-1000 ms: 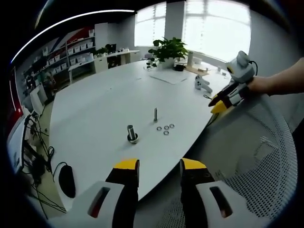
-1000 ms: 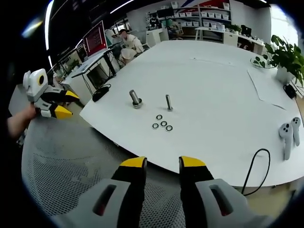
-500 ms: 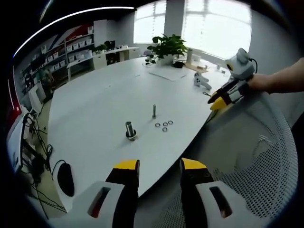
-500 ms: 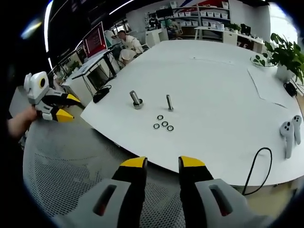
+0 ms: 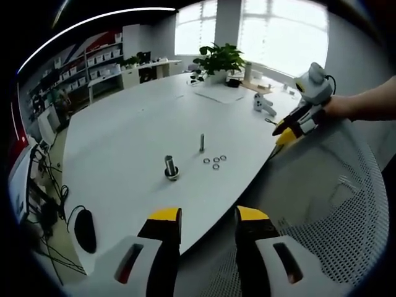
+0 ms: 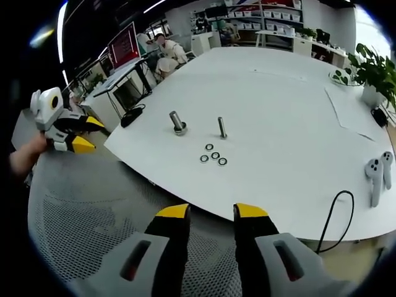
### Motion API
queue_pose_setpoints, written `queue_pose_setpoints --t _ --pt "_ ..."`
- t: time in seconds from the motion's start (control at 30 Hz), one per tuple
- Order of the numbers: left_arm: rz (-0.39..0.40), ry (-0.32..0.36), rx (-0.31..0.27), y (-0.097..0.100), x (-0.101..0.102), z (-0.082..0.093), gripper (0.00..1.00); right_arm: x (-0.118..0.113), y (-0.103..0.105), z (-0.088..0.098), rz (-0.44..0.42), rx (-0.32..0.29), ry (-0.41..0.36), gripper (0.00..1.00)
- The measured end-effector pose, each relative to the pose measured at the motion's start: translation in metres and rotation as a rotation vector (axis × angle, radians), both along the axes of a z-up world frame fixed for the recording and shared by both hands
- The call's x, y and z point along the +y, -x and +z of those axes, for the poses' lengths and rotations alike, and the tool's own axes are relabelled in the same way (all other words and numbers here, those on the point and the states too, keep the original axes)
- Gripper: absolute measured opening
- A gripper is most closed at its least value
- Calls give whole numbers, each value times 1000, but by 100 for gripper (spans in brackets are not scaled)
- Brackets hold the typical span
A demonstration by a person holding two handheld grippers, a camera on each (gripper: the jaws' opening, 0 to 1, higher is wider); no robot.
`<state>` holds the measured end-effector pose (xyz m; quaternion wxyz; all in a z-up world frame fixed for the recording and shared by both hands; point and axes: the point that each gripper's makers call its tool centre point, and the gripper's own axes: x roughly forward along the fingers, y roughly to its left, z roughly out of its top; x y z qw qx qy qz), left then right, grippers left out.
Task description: Place the washer onto the threaded stud by aligning its center hole with the stud, sliding it down to the base, and recovering from edge contact or off-axis alignment until the washer reaches the visible bottom stop.
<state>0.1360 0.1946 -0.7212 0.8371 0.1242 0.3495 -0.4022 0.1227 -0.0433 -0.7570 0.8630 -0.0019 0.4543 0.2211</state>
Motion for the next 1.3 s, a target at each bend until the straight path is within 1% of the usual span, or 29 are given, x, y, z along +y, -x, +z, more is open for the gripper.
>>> queue_pose_setpoints --t 0.1,0.17,0.23,0.3,0.37,0.43,0.47,0.53,0.57,0.6,0.67,0.7,0.77,0.8,0.83,0.93,1.03,1.1,1.13,1.2,1.3 --pt "-7 -8 -5 1 0 0 32 0 -1 1 -7 -7 -7 34" --pt "-6 -14 -3 0 1 -1 33 -1 -1 0 -9 1 -4 34" --pt "2 -7 -13 -1 0 2 32 -1 -1 -2 13 2 11 34" --pt "-2 -8 -19 -1 -1 2 32 -1 2 -4 15 22 15 34" --pt "-5 -23 -16 -1 1 0 32 1 4 -4 26 27 19 34" --pt "-5 -18 -14 0 2 0 32 2 4 -4 35 27 24 35" --pt "-6 -14 -15 0 2 1 32 2 3 -3 37 22 26 35" --pt "-14 -20 -15 1 1 0 32 4 -5 7 20 -34 -5 35" --pt "-17 -24 -16 1 1 0 32 3 -7 10 5 -36 -15 35" --pt "-17 -25 -17 0 1 0 32 2 -7 10 2 -31 -13 36" --pt "-11 -18 -19 -1 2 1 32 0 -7 5 5 -6 8 37" --pt "-7 -16 -19 -1 3 2 32 0 -6 2 19 10 18 37" --pt "-1 -16 -24 -2 4 2 32 0 -6 1 43 18 40 37" --pt "1 -15 -25 -3 4 2 32 -1 -9 1 68 3 49 37" --pt "0 -14 -21 -2 4 2 31 -2 -11 1 74 4 52 37" --pt "-9 -23 -20 -1 3 1 31 -7 -15 -5 92 29 85 37" --pt "-5 -18 -21 -3 3 1 31 -9 -22 -9 121 32 123 37" --pt "1 -14 -21 -3 4 2 31 -9 -26 -13 156 43 160 37" --pt "2 -10 -19 -2 4 2 31 -8 -31 -13 168 38 173 37" --pt "3 -15 -21 -2 4 1 31 -3 -41 -15 165 29 166 37" --pt "-1 -21 -21 -3 3 1 31 6 -51 -23 141 40 136 37"
